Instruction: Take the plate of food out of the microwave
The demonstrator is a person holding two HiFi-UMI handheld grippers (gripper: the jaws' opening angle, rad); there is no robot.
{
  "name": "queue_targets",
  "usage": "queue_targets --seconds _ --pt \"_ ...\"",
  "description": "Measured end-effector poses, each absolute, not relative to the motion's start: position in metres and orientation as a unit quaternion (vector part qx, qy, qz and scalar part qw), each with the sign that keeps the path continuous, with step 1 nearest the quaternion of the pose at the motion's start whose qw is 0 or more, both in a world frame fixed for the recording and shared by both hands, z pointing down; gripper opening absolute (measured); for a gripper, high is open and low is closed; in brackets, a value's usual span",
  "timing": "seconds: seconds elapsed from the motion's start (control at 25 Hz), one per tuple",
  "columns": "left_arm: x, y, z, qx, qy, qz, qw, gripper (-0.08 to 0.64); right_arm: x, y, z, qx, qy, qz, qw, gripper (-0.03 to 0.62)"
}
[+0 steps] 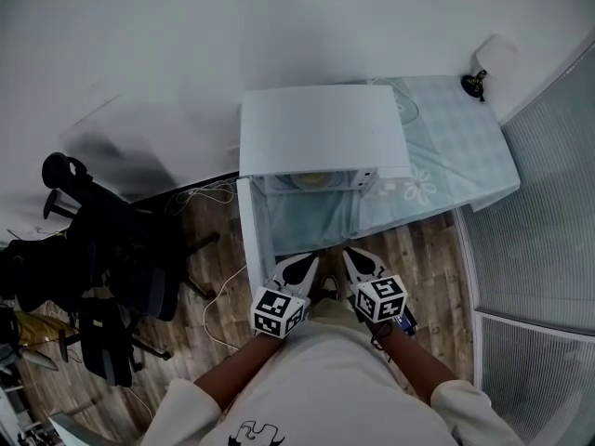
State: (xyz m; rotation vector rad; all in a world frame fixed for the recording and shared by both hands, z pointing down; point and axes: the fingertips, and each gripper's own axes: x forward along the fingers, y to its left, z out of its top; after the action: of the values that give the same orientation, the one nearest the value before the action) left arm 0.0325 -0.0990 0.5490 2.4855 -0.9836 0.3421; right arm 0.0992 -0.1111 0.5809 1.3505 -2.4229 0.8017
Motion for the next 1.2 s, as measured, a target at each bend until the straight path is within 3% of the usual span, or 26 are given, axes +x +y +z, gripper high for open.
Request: queue_targets --seconds 0.56,0.64,0.76,1.0,1.2 --pt "0.014 -0.113 0.542 0.892 -0.372 0.122 0.228 0.003 0.082 -0.217 0.679 0.455 -0.779 0.428 0.053 0.015" --pt "0.015 -0.115 0.543 0.892 -0.370 0.124 0.227 0.003 0.083 -0.232 0.697 0.463 -0.758 0.459 0.031 0.019" --pt "0.017 -0.117 0.545 0.893 -0.367 0.131 0.227 0.003 0.086 -0.252 0.722 0.474 -0.715 0.513 -0.014 0.091" --pt "0.018 -0.125 0.547 0.892 -0.366 0.133 0.232 0.003 0.089 -0.290 0.749 0.490 -0.638 0.581 -0.119 0.092" --pt "0.017 -0.128 0.549 0.891 -0.364 0.137 0.235 0.003 0.085 -0.308 0.755 0.492 -0.613 0.598 -0.156 0.095"
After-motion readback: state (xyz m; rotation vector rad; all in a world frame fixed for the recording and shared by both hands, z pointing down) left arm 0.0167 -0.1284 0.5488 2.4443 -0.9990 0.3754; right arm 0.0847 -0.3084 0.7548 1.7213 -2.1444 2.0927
